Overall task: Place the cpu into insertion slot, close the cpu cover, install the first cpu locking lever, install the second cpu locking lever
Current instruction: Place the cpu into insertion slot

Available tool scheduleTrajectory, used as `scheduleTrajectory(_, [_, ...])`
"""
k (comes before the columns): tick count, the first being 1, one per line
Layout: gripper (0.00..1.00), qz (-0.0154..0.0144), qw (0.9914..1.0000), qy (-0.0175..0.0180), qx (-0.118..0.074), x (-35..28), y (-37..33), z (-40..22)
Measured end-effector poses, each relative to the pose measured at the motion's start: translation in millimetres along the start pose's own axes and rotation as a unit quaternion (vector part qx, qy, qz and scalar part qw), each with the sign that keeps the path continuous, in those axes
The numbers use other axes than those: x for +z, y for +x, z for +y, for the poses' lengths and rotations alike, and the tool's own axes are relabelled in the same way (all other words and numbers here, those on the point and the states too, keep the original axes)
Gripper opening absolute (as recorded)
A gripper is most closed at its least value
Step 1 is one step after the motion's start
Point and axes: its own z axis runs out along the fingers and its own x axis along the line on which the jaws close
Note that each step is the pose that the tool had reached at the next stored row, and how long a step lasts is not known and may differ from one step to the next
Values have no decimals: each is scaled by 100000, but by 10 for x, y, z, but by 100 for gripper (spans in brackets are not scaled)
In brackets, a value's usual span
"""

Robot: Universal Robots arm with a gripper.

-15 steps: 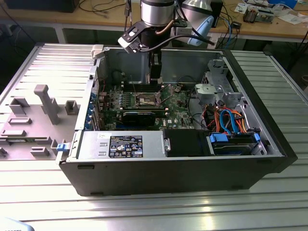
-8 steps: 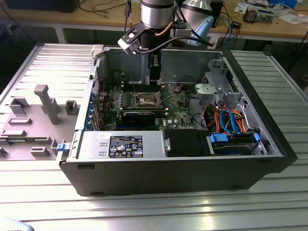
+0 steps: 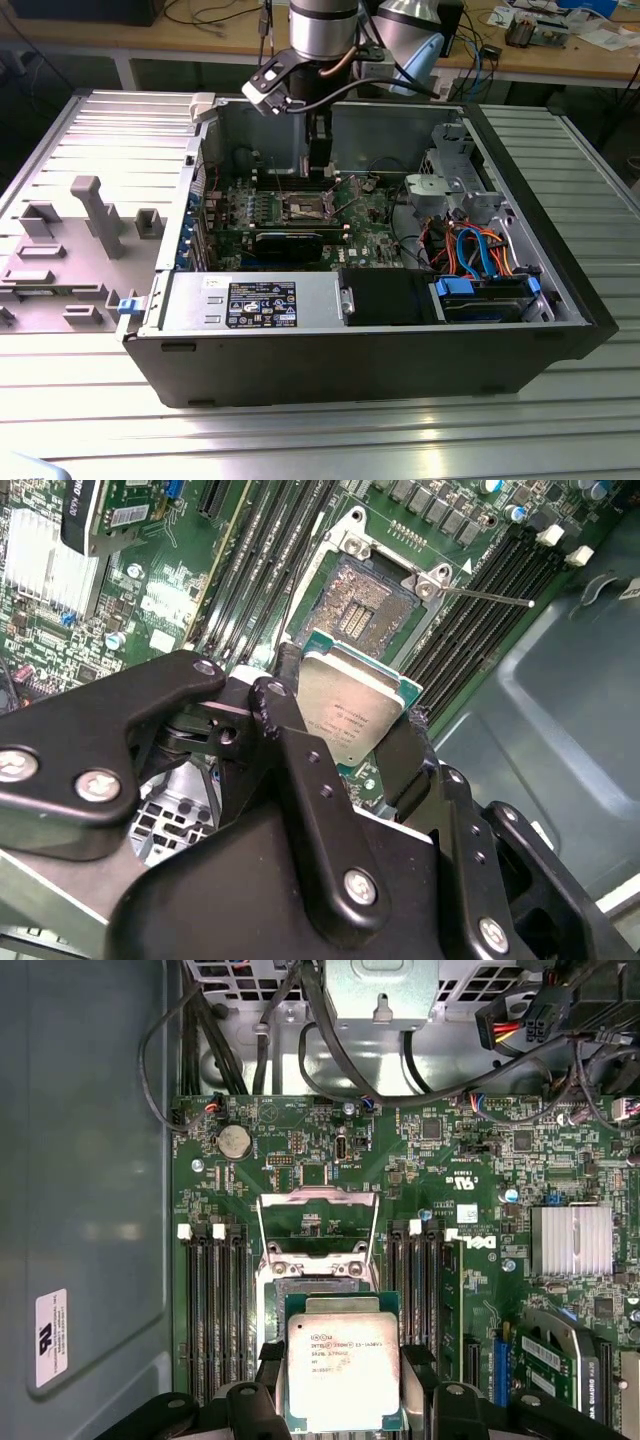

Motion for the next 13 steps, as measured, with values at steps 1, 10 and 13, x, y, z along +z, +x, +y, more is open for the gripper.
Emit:
scheduleTrajectory(1, [55, 0, 100000, -2, -5, 1, 0, -1])
scheduleTrajectory(10, [55, 2, 100000, -3, -1, 16, 0, -15])
scheduleTrajectory(13, [55, 1, 100000, -1, 0, 20, 0, -18])
